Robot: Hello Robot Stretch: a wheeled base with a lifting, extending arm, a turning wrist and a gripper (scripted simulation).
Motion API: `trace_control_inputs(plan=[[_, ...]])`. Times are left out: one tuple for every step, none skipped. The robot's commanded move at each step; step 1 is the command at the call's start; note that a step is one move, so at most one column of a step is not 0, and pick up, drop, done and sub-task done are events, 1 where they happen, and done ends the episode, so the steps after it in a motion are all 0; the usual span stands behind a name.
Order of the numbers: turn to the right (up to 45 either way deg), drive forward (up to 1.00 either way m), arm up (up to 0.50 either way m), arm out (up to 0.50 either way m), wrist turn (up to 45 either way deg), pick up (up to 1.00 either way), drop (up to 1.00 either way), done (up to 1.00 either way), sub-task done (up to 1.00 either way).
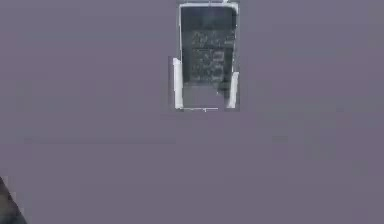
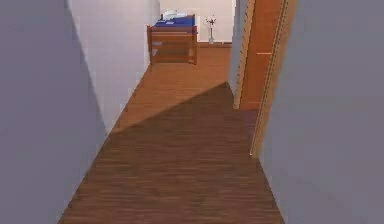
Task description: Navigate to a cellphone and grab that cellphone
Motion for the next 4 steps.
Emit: trace_control_inputs(plan=[[-45.0, 0.00, 0.00, 0.00, 0.0, 0.00, 0.00, 0.00, 0.00], [0.0, 0.20, 0.00, 0.00, 0.0, 0.00, 0.00, 0.00, 0.00], [-45.0, 0.00, 0.00, 0.00, 0.0, 0.00, 0.00, 0.00, 0.00], [-45.0, 0.00, 0.00, 0.00, 0.0, 0.00, 0.00, 0.00, 0.00]])
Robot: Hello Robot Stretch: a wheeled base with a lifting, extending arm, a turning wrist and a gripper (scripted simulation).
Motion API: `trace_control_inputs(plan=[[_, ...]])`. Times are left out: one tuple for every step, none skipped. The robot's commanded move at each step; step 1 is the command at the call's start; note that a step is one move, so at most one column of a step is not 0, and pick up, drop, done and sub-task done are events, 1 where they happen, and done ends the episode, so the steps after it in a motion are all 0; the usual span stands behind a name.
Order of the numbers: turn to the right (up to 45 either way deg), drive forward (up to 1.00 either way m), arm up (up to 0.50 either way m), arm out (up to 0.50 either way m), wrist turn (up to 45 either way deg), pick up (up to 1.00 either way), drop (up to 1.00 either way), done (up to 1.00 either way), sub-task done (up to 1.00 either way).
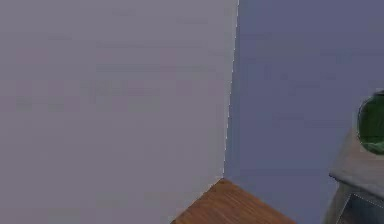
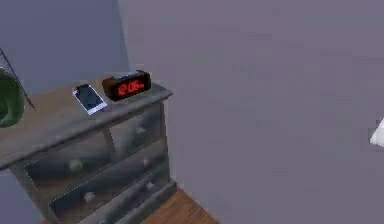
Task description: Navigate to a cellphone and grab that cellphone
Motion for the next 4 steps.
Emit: trace_control_inputs(plan=[[-24.0, 0.00, 0.00, 0.00, 0.0, 0.00, 0.00, 0.00, 0.00], [45.0, 0.00, 0.00, 0.00, 0.0, 0.00, 0.00, 0.00, 0.00], [24.0, 0.00, 0.00, 0.00, 0.0, 0.00, 0.00, 0.00, 0.00], [0.0, 0.45, 0.00, 0.00, 0.0, 0.00, 0.00, 0.00, 0.00]])
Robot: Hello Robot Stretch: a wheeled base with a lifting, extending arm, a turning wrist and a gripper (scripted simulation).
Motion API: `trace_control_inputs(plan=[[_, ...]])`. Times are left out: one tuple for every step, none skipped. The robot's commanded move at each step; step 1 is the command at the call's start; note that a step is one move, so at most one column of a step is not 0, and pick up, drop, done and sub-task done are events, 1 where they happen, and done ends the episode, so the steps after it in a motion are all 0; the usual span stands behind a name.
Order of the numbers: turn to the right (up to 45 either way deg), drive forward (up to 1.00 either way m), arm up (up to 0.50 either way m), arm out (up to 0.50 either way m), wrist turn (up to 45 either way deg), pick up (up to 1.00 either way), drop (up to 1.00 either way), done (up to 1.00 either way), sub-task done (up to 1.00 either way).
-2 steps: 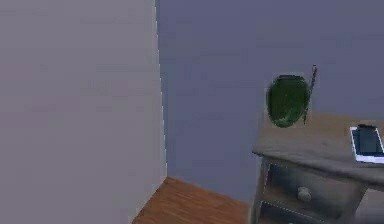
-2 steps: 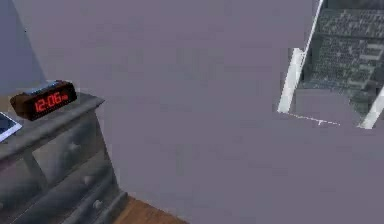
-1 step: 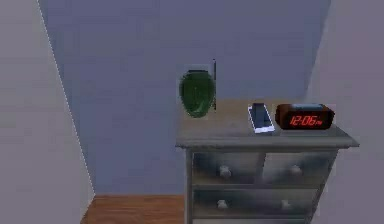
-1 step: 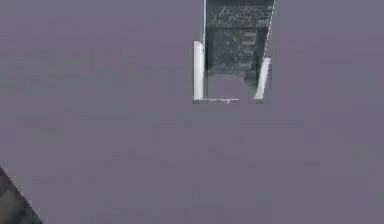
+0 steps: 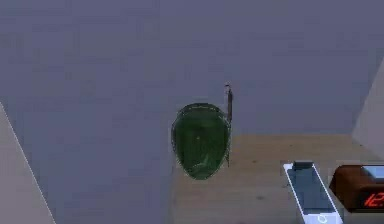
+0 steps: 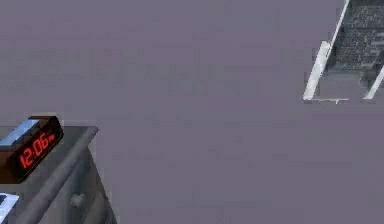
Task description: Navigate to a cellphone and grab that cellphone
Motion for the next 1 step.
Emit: trace_control_inputs(plan=[[-45.0, 0.00, 0.00, 0.00, 0.0, 0.00, 0.00, 0.00, 0.00]])
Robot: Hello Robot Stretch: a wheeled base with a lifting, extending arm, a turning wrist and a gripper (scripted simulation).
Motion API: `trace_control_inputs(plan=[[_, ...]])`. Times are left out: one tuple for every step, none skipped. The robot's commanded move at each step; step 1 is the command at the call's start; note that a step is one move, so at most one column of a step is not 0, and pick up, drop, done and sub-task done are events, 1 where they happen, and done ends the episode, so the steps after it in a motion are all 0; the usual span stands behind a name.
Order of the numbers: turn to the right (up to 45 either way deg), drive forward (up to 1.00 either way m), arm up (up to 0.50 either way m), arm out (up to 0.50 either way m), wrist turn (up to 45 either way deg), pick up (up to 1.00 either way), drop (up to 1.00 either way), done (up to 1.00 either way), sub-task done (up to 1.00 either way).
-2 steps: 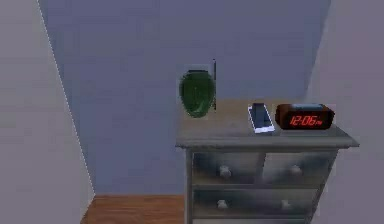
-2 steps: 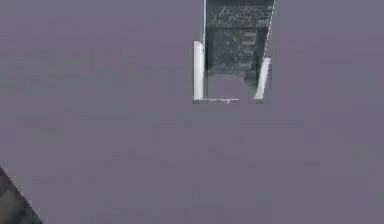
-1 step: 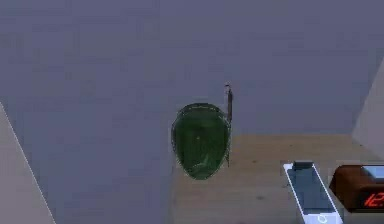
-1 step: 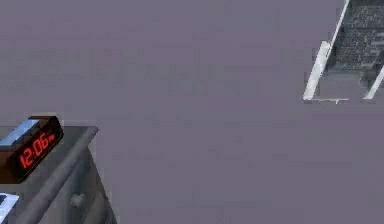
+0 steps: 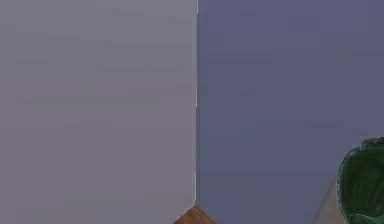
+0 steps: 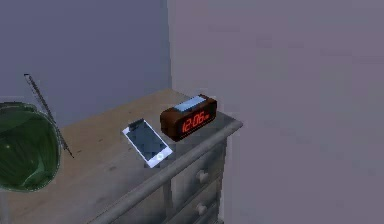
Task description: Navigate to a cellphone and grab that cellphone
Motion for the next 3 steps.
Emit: trace_control_inputs(plan=[[0.0, 0.00, 0.50, 0.00, 0.0, 0.00, 0.00, 0.00, 0.00], [0.0, 0.00, 0.38, 0.00, 0.0, 0.00, 0.00, 0.00, 0.00], [0.0, 0.00, 0.00, 0.18, 0.0, 0.00, 0.00, 0.00, 0.00]])
